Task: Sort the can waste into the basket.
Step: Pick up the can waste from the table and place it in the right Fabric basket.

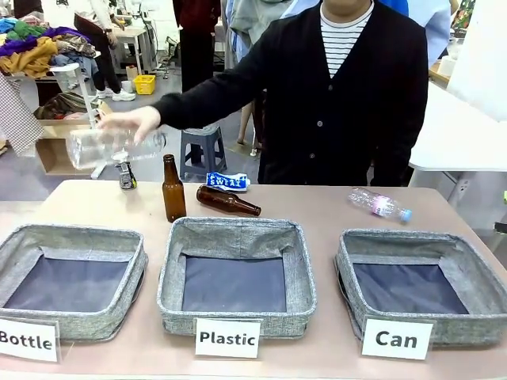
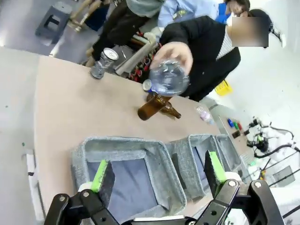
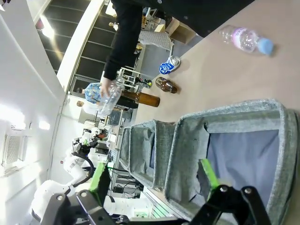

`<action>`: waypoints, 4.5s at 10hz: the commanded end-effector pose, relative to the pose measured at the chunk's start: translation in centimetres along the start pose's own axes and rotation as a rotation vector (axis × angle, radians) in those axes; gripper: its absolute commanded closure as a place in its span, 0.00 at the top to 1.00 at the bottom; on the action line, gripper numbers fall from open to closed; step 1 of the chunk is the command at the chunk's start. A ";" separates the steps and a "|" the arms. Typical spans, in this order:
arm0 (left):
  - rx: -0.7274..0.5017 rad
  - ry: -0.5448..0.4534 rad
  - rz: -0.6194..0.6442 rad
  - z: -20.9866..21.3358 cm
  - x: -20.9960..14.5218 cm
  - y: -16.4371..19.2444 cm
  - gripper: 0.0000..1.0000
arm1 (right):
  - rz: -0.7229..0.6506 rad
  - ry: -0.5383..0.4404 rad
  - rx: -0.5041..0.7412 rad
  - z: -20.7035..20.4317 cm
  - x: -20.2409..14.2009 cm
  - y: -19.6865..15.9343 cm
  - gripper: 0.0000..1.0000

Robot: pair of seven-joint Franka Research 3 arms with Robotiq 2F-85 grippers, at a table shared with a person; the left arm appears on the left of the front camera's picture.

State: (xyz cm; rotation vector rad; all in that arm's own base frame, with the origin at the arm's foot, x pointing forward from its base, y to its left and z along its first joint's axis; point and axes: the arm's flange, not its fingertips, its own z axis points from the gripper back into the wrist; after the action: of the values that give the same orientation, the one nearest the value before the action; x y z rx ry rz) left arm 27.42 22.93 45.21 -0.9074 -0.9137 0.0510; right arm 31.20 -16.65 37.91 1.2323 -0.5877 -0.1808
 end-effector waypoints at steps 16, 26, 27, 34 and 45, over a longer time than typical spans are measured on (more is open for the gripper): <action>0.050 0.196 -0.303 -7.6 2.0 -9.7 1.00 | 0.023 -0.010 0.017 0.0 0.2 0.0 1.00; 0.046 0.347 -1.138 -19.6 1.8 -29.0 1.00 | 0.023 -0.010 0.017 0.0 0.2 0.0 1.00; 0.055 0.390 -1.232 -22.4 0.9 -31.2 1.00 | 0.023 -0.010 0.017 0.0 0.2 0.0 1.00; 0.142 0.655 -1.672 -31.3 -6.3 -35.7 1.00 | 0.023 -0.010 0.017 0.0 0.2 0.0 1.00; -0.118 0.799 -1.728 -38.9 4.6 -37.8 1.00 | 0.023 -0.010 0.017 0.0 0.2 0.0 1.00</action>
State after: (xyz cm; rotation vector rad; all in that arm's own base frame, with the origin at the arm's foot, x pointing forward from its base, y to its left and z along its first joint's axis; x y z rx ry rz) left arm 47.07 -29.01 62.05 0.1147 -0.6303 -1.7002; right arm 31.17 -16.65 37.90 1.2350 -0.5853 -0.1803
